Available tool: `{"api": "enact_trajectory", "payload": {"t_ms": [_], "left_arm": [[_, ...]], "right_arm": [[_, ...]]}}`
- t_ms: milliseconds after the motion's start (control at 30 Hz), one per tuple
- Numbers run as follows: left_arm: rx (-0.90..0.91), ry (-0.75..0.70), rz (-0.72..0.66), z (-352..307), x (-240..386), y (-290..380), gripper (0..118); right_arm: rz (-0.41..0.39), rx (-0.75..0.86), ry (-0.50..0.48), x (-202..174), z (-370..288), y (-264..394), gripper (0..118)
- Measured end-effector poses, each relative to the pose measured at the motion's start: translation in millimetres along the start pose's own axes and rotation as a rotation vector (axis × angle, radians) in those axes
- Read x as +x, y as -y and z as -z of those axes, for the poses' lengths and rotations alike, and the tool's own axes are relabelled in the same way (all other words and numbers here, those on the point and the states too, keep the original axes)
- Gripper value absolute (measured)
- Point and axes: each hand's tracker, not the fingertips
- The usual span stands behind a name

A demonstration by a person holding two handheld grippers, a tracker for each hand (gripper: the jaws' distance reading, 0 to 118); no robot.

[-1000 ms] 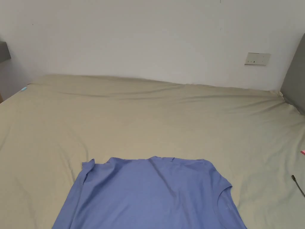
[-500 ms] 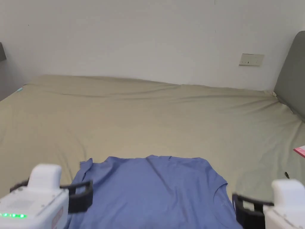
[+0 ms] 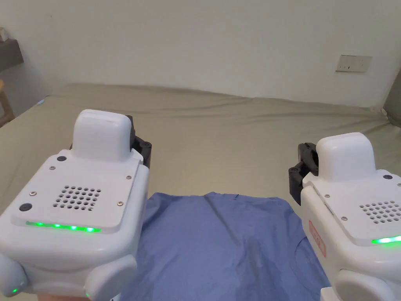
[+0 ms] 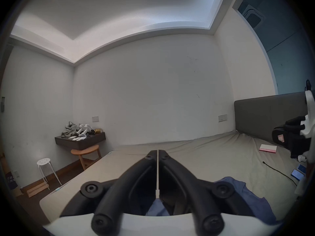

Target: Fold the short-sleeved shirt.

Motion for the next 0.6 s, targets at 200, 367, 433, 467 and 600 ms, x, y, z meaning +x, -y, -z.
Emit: {"api": "enact_trajectory", "payload": {"t_ms": [200, 367, 433, 467, 600], "left_arm": [[-0.038, -0.02, 0.053, 26.8, -0.7, 16.6, 0], [-0.122, -0.022, 0.085, 57.8, 0.9, 48.3, 0], [-0.197, 0.011, 0.103, 72.6, -1.1, 71.2, 0], [-0.245, 0.029, 0.108, 78.9, -2.6, 86.8, 0], [-0.581, 0.118, 0.153, 116.4, -18.0, 175.2, 0]], "right_arm": [[0.046, -0.017, -0.022, -8.1, 26.9, 12.5, 2], [0.061, -0.052, -0.016, -8.7, 52.1, 26.8, 2], [0.051, -0.075, -0.014, -8.3, 64.5, 37.2, 2], [0.044, -0.089, -0.013, -7.8, 71.4, 43.9, 2], [0.032, -0.2, -0.003, 1.4, 94.8, 81.2, 2]]}}
